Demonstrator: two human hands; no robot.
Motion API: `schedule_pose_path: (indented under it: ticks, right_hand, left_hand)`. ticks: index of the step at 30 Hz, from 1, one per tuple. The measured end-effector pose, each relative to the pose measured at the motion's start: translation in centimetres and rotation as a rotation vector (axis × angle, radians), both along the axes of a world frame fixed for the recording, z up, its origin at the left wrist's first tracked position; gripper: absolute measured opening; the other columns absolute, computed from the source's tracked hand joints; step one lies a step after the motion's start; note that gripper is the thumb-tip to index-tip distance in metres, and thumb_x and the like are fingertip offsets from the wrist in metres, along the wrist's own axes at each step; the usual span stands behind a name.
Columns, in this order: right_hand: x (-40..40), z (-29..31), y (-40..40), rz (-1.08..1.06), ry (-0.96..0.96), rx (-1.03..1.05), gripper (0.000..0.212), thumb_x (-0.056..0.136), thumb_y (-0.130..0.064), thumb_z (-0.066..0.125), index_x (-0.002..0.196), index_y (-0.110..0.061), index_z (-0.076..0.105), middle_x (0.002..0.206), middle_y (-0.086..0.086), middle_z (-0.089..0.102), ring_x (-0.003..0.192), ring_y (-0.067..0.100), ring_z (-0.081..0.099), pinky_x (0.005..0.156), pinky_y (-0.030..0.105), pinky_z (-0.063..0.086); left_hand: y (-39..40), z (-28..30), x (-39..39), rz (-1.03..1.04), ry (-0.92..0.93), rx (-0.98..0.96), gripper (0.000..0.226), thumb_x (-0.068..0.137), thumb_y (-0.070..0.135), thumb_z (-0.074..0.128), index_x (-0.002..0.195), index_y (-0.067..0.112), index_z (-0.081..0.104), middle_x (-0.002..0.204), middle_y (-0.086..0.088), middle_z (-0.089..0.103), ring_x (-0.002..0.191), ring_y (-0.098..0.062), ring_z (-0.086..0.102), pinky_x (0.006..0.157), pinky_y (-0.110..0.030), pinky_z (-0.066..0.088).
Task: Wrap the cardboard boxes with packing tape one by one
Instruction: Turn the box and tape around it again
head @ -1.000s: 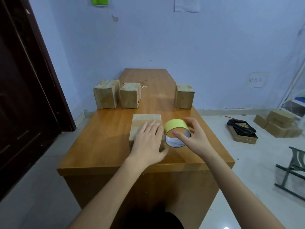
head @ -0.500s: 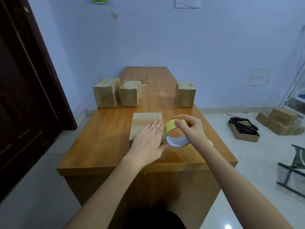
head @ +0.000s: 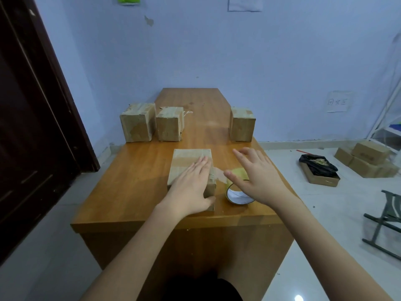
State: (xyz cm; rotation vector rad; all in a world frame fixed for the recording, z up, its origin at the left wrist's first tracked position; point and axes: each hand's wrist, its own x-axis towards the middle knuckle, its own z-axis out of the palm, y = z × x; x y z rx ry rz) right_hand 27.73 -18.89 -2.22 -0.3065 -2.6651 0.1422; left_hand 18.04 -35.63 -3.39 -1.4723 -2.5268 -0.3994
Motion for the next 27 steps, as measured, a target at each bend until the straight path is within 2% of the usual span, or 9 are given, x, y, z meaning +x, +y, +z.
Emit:
schedule_pose_path:
  ticks: [2, 3, 5, 7, 10, 14, 19, 24, 27]
  right_hand:
    - [-0.2, 0.3, -1.9, 0.105, 0.064, 0.061, 0.051, 0.097, -0.036, 0.044, 0.142, -0.011, 0.043, 0.143, 0.008, 0.046, 0.130, 0.025, 0.042, 0.103, 0.036, 0.037]
    - [-0.5, 0.2, -2.8, 0.138, 0.033, 0.075, 0.050, 0.096, -0.027, 0.044, 0.143, -0.009, 0.042, 0.145, 0.009, 0.044, 0.133, 0.026, 0.040, 0.106, 0.035, 0.035]
    - [-1.1, -0.5, -4.3, 0.114, -0.095, 0.077, 0.055, 0.095, -0.021, 0.041, 0.147, -0.006, 0.032, 0.152, 0.011, 0.034, 0.140, 0.026, 0.029, 0.115, 0.033, 0.020]
    - [-1.7, -1.1, -4.7, 0.028, -0.207, 0.093, 0.058, 0.096, -0.022, 0.039, 0.149, -0.004, 0.023, 0.155, 0.012, 0.027, 0.144, 0.025, 0.019, 0.119, 0.035, 0.008]
    - [-2.0, -2.0, -4.7, -0.025, -0.292, 0.181, 0.065, 0.096, -0.031, 0.042, 0.151, -0.006, 0.017, 0.157, 0.013, 0.022, 0.146, 0.025, 0.014, 0.119, 0.040, 0.003]
    - [-2.1, -2.7, -5.3, -0.021, -0.296, 0.243, 0.066, 0.098, -0.036, 0.040, 0.151, -0.006, 0.016, 0.157, 0.013, 0.022, 0.147, 0.026, 0.013, 0.119, 0.042, 0.001]
    - [-2.0, -2.2, -5.3, -0.019, -0.291, 0.187, 0.067, 0.095, -0.033, 0.044, 0.151, -0.009, 0.018, 0.159, 0.012, 0.017, 0.147, 0.024, 0.010, 0.119, 0.037, -0.001]
    - [-1.5, -1.8, -5.9, -0.052, -0.297, 0.205, 0.070, 0.094, -0.035, 0.043, 0.152, -0.010, 0.014, 0.160, 0.013, 0.008, 0.148, 0.026, 0.000, 0.119, 0.044, -0.004]
    - [-0.9, -0.4, -5.5, -0.049, -0.234, 0.112, 0.072, 0.091, -0.035, 0.046, 0.152, -0.015, 0.015, 0.161, 0.010, 0.005, 0.148, 0.023, 0.000, 0.118, 0.044, -0.003]
  left_hand:
    - [0.0, 0.1, 0.1, -0.010, 0.017, -0.008, 0.092, 0.085, 0.046, 0.059, 0.150, 0.014, 0.003, 0.158, -0.002, 0.001, 0.144, -0.013, 0.001, 0.113, -0.024, 0.000]
    - [0.0, 0.1, 0.1, -0.013, 0.026, -0.013, 0.090, 0.085, 0.045, 0.059, 0.150, 0.014, 0.005, 0.158, -0.003, 0.004, 0.144, -0.014, 0.002, 0.115, -0.025, 0.002]
    - [-0.1, 0.1, 0.2, -0.014, 0.040, -0.024, 0.087, 0.086, 0.044, 0.059, 0.150, 0.014, 0.007, 0.158, -0.003, 0.005, 0.144, -0.014, 0.002, 0.116, -0.026, 0.002]
    - [-0.1, 0.1, 0.3, -0.007, 0.038, -0.026, 0.086, 0.086, 0.043, 0.058, 0.150, 0.016, 0.008, 0.158, -0.002, 0.005, 0.144, -0.014, 0.002, 0.112, -0.024, -0.002]
    - [0.1, 0.1, 0.3, -0.004, 0.033, -0.028, 0.086, 0.086, 0.044, 0.058, 0.150, 0.017, 0.008, 0.158, -0.001, 0.005, 0.144, -0.013, 0.003, 0.112, -0.024, -0.001]
    - [0.1, 0.0, 0.2, -0.001, 0.038, -0.021, 0.089, 0.084, 0.044, 0.060, 0.150, 0.016, 0.008, 0.158, -0.001, 0.006, 0.144, -0.014, 0.003, 0.114, -0.025, 0.000]
    - [0.3, 0.0, 0.3, 0.009, 0.043, -0.023, 0.090, 0.083, 0.044, 0.061, 0.150, 0.016, 0.009, 0.158, -0.002, 0.007, 0.144, -0.014, 0.004, 0.112, -0.024, 0.000]
    - [0.2, -0.1, 0.2, 0.013, 0.051, -0.032, 0.091, 0.082, 0.045, 0.062, 0.150, 0.016, 0.008, 0.158, -0.001, 0.007, 0.144, -0.014, 0.004, 0.111, -0.024, -0.001]
    - [0.2, -0.2, 0.2, 0.014, 0.071, -0.039, 0.090, 0.084, 0.048, 0.060, 0.150, 0.016, 0.008, 0.158, -0.002, 0.006, 0.144, -0.014, 0.005, 0.109, -0.023, -0.003]
